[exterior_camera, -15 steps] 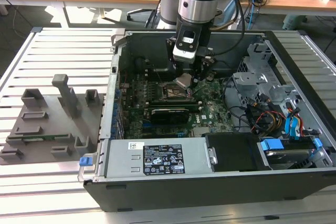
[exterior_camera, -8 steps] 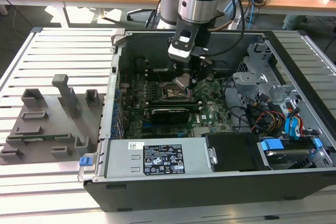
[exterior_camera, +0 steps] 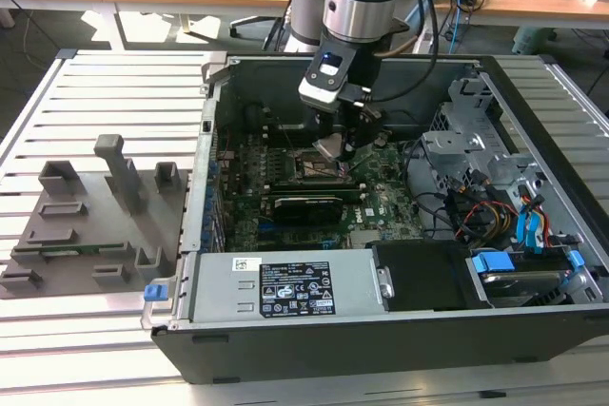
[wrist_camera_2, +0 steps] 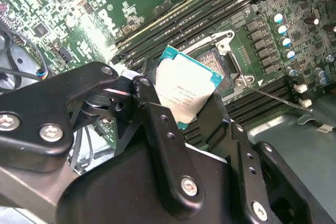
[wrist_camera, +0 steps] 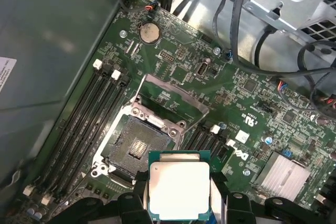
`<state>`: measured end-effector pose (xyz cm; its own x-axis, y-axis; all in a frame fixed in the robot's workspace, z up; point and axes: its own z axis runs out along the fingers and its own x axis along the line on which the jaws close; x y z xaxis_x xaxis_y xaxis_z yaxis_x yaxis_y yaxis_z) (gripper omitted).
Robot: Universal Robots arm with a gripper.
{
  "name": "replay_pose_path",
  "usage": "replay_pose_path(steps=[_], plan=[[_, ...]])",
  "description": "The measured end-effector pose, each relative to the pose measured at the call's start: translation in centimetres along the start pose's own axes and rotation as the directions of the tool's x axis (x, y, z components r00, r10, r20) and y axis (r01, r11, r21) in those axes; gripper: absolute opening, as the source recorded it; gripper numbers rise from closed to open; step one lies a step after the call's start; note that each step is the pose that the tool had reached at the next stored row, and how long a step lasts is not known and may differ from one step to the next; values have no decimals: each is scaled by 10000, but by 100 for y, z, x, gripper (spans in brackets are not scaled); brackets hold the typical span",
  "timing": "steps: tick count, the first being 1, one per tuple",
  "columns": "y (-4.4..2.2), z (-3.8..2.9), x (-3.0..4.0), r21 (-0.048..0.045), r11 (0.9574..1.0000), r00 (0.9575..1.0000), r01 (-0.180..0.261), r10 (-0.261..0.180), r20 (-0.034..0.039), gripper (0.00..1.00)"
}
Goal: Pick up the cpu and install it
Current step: 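Place the cpu into insertion slot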
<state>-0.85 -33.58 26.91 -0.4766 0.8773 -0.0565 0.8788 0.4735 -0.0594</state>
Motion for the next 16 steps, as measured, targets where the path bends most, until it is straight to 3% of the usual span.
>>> replay_pose_path(steps=[9,16], plan=[[1,2,0,56,9969,9969,-786,786,-24,55],[2,2,-1,105,9894,9895,-1447,1447,-42,55]])
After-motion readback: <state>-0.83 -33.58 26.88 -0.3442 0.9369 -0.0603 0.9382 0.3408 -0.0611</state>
